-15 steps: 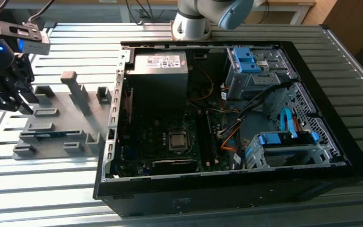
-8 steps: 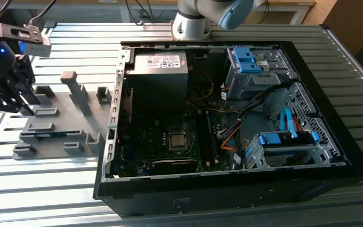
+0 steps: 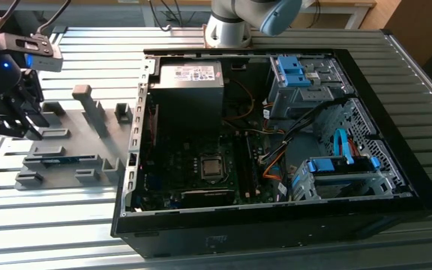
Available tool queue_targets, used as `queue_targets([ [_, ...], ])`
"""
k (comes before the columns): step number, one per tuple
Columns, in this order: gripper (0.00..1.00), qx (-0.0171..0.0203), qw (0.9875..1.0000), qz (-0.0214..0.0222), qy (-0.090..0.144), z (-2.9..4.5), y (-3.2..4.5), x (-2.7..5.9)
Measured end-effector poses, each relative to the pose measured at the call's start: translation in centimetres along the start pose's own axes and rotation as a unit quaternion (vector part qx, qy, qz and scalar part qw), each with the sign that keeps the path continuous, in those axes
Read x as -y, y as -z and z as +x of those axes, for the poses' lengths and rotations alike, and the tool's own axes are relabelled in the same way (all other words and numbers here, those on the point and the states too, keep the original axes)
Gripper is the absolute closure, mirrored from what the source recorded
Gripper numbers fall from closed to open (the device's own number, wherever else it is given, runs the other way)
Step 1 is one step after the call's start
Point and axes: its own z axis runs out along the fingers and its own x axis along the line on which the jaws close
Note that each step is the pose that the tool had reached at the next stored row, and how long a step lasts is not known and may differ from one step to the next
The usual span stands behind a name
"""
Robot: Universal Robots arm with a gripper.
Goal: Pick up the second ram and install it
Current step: 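Pick up the second ram and move it above second insertion slot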
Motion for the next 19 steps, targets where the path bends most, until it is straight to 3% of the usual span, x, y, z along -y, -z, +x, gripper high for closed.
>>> queue_targets([
  [19,0.63,-0.0001,1.0000,-0.0001,0.000,0.23,-1.43,0.03],
])
